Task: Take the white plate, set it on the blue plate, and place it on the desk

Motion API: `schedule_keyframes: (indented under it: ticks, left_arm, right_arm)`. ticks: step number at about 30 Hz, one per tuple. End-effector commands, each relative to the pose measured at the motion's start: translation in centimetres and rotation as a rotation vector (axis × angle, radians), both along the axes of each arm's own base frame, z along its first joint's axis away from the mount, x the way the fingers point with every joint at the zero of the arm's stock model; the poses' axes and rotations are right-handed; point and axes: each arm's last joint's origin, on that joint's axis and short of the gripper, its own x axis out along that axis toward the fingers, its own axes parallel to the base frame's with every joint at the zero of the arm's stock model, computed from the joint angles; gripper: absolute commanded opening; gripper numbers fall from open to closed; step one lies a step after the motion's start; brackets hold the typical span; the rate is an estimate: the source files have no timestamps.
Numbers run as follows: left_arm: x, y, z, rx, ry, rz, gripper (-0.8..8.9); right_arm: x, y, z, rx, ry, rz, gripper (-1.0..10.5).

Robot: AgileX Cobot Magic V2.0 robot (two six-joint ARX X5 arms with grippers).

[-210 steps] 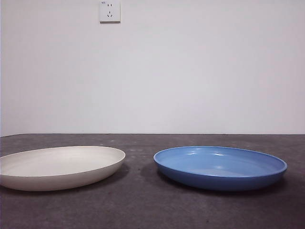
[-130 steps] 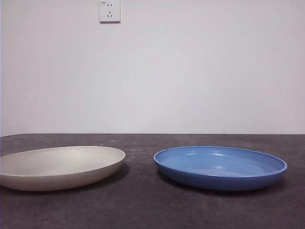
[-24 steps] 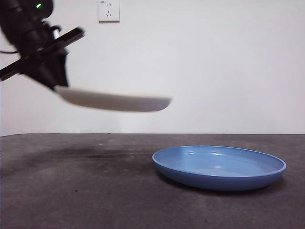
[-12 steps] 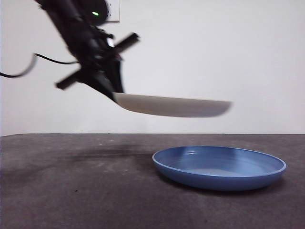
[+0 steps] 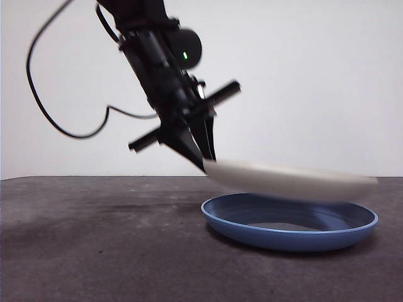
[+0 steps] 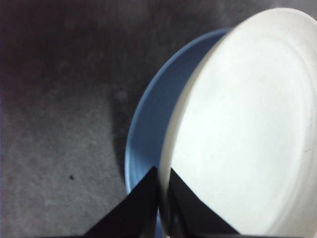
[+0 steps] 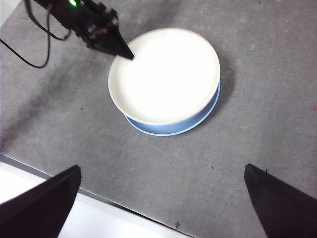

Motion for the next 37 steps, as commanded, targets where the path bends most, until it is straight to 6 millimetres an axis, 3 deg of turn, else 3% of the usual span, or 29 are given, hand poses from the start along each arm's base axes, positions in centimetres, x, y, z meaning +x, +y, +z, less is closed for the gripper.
schedule_keyframes:
  ticks: [1, 13, 20, 27, 29, 35, 37]
  left_arm:
    - [0.6, -1.0, -0.6, -0.005, 0.005, -0.003, 0.15]
    - [0.8, -1.3, -2.7, 0.026, 0.052, -0.006, 0.45]
    - [1.1, -1.6, -2.0, 0.010, 0.030, -0.005, 3.69]
    - [1.6, -2.0, 1.2, -0.014, -0.017, -0.021, 4.48]
    - [1.7, -2.0, 2.6, -0.019, -0.038, -0.041, 4.53]
    - [1.4, -1.8, 6.7, -0.009, -0.086, -0.109, 6.04]
    - [1.1, -1.5, 8.0, 0.000, -0.092, -0.140, 6.05]
  right_arm:
    - [-0.2, 0.0, 0.4, -0.006, -0.018, 0.007, 5.9]
    - [-0.2, 0.0, 0.4, -0.015, -0.024, 0.015, 5.9]
    - [-0.2, 0.0, 0.4, -0.019, -0.027, 0.019, 5.9]
    - [-0.2, 0.0, 0.4, -0.021, -0.028, 0.020, 5.9]
    - [-0.2, 0.0, 0.4, -0.020, -0.027, 0.020, 5.9]
    - [-0.2, 0.0, 0.4, -0.020, -0.028, 0.020, 5.9]
    - [-0.1, 0.0, 0.4, -0.020, -0.032, 0.020, 5.9]
